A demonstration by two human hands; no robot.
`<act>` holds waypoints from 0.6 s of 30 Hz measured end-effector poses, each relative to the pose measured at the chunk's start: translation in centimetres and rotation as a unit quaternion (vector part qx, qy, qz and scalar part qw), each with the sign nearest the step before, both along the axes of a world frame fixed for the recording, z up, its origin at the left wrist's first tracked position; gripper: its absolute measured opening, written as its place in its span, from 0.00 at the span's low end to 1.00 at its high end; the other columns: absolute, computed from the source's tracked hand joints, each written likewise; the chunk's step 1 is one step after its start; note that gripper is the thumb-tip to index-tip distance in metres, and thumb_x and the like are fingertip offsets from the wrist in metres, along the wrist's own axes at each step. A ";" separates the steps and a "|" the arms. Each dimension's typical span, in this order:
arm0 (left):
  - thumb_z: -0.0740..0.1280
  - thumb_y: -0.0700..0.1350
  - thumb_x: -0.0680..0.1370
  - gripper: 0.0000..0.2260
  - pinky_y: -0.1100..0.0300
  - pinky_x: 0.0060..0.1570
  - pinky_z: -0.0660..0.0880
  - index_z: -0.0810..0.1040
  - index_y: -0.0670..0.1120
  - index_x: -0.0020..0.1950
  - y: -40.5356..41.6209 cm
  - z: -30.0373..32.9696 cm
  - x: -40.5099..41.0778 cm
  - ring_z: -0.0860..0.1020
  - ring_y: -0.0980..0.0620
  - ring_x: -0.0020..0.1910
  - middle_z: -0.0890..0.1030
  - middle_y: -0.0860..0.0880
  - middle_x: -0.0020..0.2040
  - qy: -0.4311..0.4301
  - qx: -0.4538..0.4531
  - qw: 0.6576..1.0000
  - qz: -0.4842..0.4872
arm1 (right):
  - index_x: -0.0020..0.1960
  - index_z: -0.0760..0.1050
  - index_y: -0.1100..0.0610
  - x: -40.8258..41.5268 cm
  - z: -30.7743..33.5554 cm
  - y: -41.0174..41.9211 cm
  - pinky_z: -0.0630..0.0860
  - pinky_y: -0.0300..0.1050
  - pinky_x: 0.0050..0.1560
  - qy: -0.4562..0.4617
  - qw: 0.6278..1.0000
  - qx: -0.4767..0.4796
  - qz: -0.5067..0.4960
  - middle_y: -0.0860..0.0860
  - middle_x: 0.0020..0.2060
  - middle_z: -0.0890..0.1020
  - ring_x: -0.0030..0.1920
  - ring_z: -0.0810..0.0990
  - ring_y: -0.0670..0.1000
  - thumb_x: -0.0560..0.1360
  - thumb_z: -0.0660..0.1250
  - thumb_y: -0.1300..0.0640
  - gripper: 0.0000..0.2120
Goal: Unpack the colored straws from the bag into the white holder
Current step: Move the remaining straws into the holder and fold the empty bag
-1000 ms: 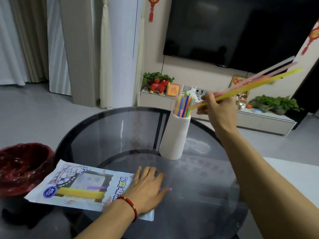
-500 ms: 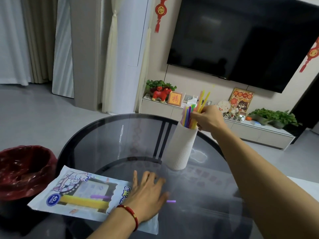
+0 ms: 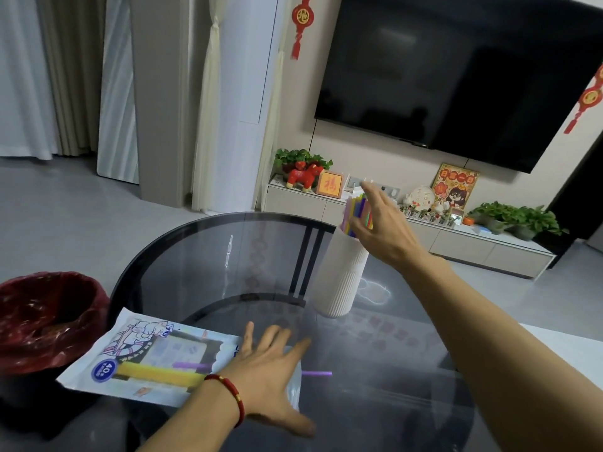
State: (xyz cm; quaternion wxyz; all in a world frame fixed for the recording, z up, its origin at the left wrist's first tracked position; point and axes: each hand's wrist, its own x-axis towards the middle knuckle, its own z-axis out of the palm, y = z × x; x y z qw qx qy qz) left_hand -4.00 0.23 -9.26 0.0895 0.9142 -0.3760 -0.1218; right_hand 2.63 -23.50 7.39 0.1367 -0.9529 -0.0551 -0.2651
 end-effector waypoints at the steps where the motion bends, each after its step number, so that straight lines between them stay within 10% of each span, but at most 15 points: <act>1: 0.67 0.76 0.61 0.57 0.32 0.71 0.33 0.38 0.59 0.78 0.4 0.1 0.0 0.39 0.47 0.79 0.46 0.48 0.81 0.016 0.013 1.000 -0.012 | 0.83 0.55 0.58 0.0 0.1 0.1 0.61 0.52 0.75 -0.014 1.000 0.000 0.011 0.60 0.80 0.65 0.77 0.67 0.62 0.81 0.65 0.50 0.35; 6: 0.73 0.70 0.61 0.60 0.32 0.70 0.31 0.29 0.63 0.75 2.0 0.8 0.2 0.33 0.46 0.78 0.41 0.46 0.81 0.040 0.066 0.996 -0.034 | 0.84 0.52 0.54 0.1 -0.1 0.6 0.52 0.64 0.82 -0.004 0.998 -0.068 -0.015 0.55 0.84 0.58 0.84 0.53 0.58 0.81 0.65 0.49 0.37; 11: 0.68 0.64 0.62 0.55 0.32 0.74 0.39 0.33 0.60 0.76 1.9 1.0 0.2 0.62 0.45 0.71 0.67 0.46 0.66 -0.018 0.068 0.997 -0.011 | 0.69 0.73 0.54 -4.3 -2.0 2.3 0.69 0.43 0.63 -0.188 0.981 0.018 0.038 0.53 0.64 0.78 0.62 0.72 0.47 0.78 0.63 0.56 0.19; 18: 0.66 0.55 0.64 0.49 0.49 0.74 0.56 0.42 0.54 0.79 1.7 1.5 0.7 0.65 0.52 0.66 0.63 0.55 0.65 -0.134 -0.006 0.991 0.011 | 0.66 0.78 0.49 -11.3 -15.6 3.4 0.74 0.44 0.67 0.100 0.948 0.301 -0.022 0.43 0.62 0.79 0.62 0.78 0.45 0.83 0.63 0.58 0.14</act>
